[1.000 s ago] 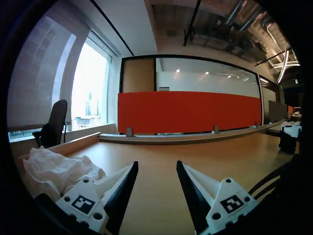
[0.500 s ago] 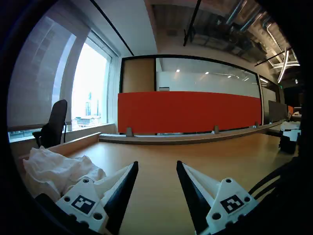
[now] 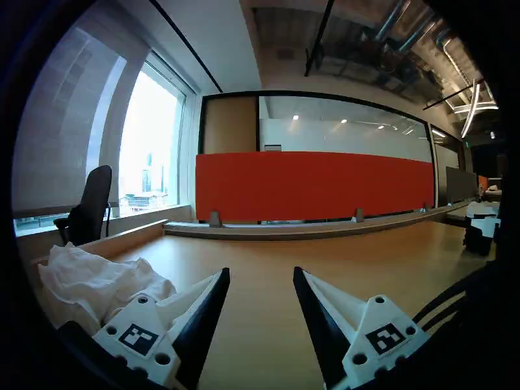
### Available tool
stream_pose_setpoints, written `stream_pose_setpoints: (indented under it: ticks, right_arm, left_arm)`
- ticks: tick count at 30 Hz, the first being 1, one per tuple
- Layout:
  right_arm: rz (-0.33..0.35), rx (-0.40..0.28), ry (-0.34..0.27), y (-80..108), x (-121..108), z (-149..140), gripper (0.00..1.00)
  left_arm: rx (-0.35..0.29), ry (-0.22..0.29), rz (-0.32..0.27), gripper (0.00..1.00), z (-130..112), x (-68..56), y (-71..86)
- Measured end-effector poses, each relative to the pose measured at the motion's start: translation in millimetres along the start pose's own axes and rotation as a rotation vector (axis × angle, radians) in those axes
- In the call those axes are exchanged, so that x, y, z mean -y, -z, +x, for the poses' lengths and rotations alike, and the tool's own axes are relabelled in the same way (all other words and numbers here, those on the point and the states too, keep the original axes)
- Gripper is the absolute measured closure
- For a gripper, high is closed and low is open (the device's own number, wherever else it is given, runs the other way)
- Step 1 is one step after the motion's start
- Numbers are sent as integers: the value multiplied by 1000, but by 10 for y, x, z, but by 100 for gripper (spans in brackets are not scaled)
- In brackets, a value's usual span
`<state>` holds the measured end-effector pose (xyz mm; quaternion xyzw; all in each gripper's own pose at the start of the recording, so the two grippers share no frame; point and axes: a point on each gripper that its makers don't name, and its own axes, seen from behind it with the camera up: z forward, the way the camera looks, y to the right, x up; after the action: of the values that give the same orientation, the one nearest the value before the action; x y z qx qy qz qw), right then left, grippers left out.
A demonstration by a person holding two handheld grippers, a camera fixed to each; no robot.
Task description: Fold towel
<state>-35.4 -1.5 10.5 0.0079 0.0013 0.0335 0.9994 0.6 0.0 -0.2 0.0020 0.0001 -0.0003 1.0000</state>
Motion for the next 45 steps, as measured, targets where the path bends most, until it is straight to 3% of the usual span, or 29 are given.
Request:
stream_pose_setpoints:
  ticks: [45]
  right_arm:
    - [1, -17, 8, 49, 38, 32, 0]
  left_arm:
    - [0, 0, 0, 29, 14, 3, 0]
